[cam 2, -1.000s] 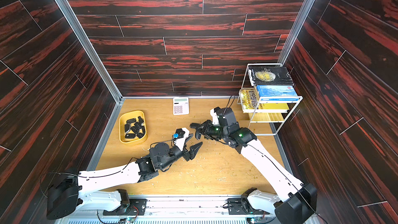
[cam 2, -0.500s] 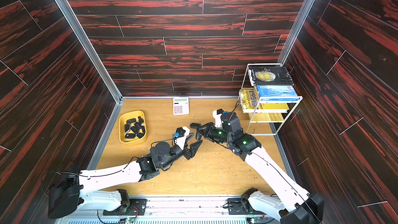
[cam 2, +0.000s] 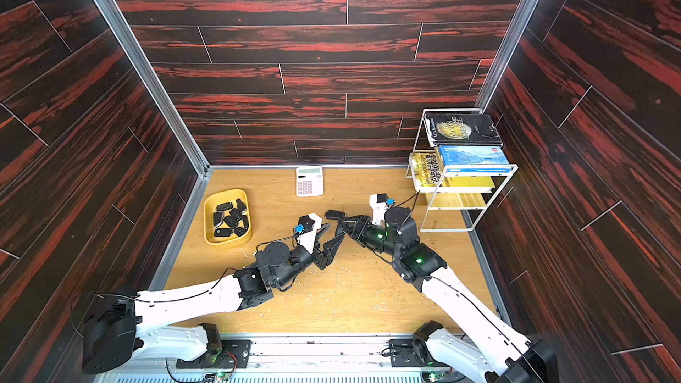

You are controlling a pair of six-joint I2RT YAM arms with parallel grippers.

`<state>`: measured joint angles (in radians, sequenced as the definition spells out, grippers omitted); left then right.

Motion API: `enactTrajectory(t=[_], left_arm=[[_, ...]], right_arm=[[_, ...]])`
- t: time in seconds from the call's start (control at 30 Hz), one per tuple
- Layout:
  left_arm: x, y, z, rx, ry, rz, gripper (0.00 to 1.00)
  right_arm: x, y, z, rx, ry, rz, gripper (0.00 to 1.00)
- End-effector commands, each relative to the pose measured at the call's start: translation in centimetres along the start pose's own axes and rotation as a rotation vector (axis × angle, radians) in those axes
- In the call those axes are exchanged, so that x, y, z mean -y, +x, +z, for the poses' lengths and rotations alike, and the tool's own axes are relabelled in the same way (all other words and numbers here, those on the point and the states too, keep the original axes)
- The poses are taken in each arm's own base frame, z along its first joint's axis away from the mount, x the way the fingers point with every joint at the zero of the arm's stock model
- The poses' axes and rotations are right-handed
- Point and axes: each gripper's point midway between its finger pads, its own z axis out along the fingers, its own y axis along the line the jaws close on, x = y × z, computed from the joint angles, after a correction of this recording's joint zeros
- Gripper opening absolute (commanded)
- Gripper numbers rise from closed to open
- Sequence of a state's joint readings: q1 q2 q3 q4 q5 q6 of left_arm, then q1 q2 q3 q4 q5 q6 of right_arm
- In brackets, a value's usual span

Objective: Place the car key into the storage box
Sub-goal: Pick up the car key from the center of the board.

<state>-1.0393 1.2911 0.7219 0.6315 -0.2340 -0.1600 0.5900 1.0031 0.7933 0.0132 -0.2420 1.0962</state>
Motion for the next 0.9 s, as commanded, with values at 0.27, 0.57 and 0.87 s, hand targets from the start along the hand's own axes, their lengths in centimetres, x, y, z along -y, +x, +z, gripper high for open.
enactTrajectory(t=[0.27, 0.57, 0.87], left_arm=[[-0.10, -0.98, 0.19, 0.046, -0.016, -0.015, 0.47], [0.48, -0.92, 0.38, 0.046, 0.016, -0.037, 0.50], [0.18, -0.72, 0.31, 0.046, 0.001, -0.033, 0.46]], right_arm=[[-2.04, -0.70, -0.36, 0.065, -0.150, 0.044, 0.11], [-1.91, -0.69, 0.10, 0.073, -0.200, 0.086, 0.10], [-1.93, -0.45, 0.47, 0.063, -0.250, 0.122, 0.10]])
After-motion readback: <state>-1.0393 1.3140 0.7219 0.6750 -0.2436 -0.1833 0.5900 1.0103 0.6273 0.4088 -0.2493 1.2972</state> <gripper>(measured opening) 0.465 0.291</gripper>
